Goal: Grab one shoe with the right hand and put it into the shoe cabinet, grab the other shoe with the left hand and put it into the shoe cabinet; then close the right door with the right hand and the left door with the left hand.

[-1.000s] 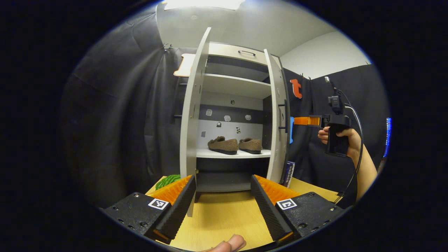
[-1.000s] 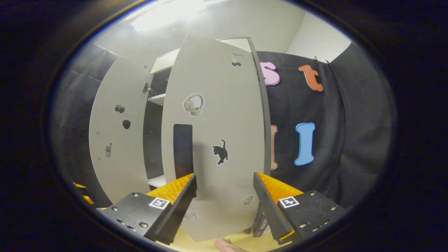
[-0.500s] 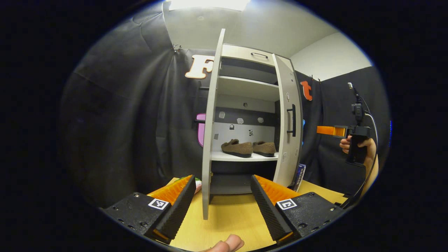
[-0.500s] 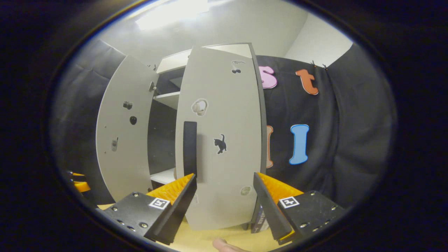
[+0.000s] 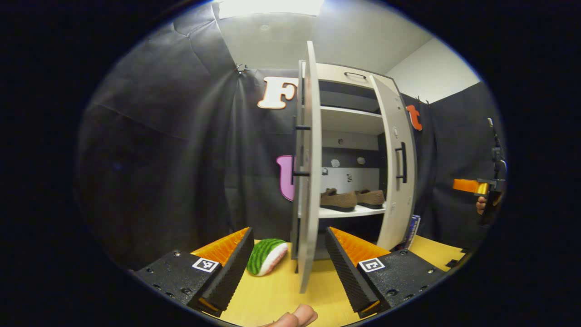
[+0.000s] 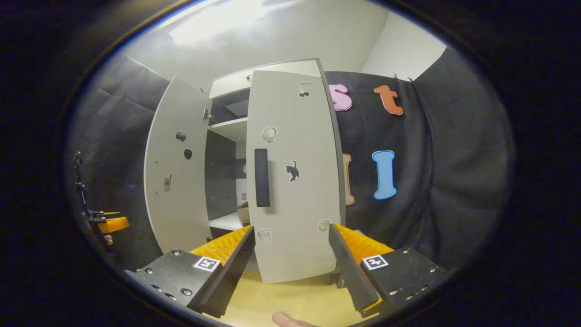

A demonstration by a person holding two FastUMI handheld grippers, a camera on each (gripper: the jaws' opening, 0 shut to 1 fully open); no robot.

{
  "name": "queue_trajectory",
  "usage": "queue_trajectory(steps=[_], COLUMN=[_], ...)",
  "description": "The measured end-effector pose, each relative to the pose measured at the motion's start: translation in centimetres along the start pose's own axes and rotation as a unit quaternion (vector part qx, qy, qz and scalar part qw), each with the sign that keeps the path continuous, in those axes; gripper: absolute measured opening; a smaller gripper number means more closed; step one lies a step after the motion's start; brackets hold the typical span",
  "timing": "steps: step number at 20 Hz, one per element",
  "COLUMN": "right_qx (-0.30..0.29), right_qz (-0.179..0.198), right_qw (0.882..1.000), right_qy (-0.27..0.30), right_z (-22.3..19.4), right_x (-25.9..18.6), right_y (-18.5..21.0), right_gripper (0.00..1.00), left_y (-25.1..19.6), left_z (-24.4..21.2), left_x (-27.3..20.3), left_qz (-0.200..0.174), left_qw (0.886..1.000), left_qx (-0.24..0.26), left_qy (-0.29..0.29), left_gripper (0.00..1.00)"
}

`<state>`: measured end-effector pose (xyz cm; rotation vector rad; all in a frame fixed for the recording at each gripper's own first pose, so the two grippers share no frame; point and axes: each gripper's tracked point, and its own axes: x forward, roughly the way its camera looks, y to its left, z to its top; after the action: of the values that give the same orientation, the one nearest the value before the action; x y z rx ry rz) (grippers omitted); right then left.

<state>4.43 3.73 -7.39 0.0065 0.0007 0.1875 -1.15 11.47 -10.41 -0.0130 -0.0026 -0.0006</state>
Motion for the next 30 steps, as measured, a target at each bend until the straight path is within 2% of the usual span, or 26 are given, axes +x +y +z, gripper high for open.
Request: queue_trajectory(steps=[4, 6, 9, 10, 12, 16, 22, 25, 30], right_qx=[0.009, 0.001, -0.017, -0.02, -0.026, -0.052, -0.048, -0.038, -0.022], right_qz=[-0.011, -0.015, -0.018, -0.02, -0.035, -0.055, -0.04, -0.032, -0.024], right_qw=[1.0, 1.0, 1.0, 1.0, 0.999, 0.997, 0.997, 0.998, 0.998], right_qy=[0.0, -0.002, -0.007, -0.008, -0.014, -0.028, -0.037, -0.042, -0.048], right_z=[-1.8, -2.4, -2.7, -2.7, -2.6, -2.3, -2.4, -2.3, -2.3], right_x=[-3.7, -5.2, -6.6, -6.8, -7.0, -7.4, -8.1, -8.7, -9.3], right_y=[0.6, 1.0, 1.7, 1.9, 1.8, 1.9, 2.9, 3.2, 3.0], right_gripper=[0.98, 0.98, 0.96, 0.96, 0.98, 0.99, 0.98, 0.98, 0.98], left_y=[4.0, 5.3, 7.4, 8.0, 8.8, 8.6, 4.7, 4.5, 2.8], left_z=[2.5, 3.9, 6.0, 6.6, 7.4, 7.7, 9.0, 9.0, 8.7], left_x=[2.2, 3.9, 7.2, 8.3, 10.6, 14.1, 15.3, 15.7, 15.5], left_qz=[0.03, 0.032, 0.04, 0.043, 0.045, 0.021, -0.049, -0.045, -0.059], left_qw=[0.999, 0.999, 0.999, 0.999, 0.998, 1.0, 0.999, 0.999, 0.998], left_qx=[0.009, 0.003, 0.004, 0.01, 0.021, -0.007, 0.0, 0.011, -0.009], left_qy=[-0.014, -0.017, -0.028, -0.032, -0.037, -0.014, -0.009, 0.007, 0.029], left_gripper=[0.93, 0.96, 0.96, 0.93, 0.93, 0.93, 0.93, 0.91, 0.92])
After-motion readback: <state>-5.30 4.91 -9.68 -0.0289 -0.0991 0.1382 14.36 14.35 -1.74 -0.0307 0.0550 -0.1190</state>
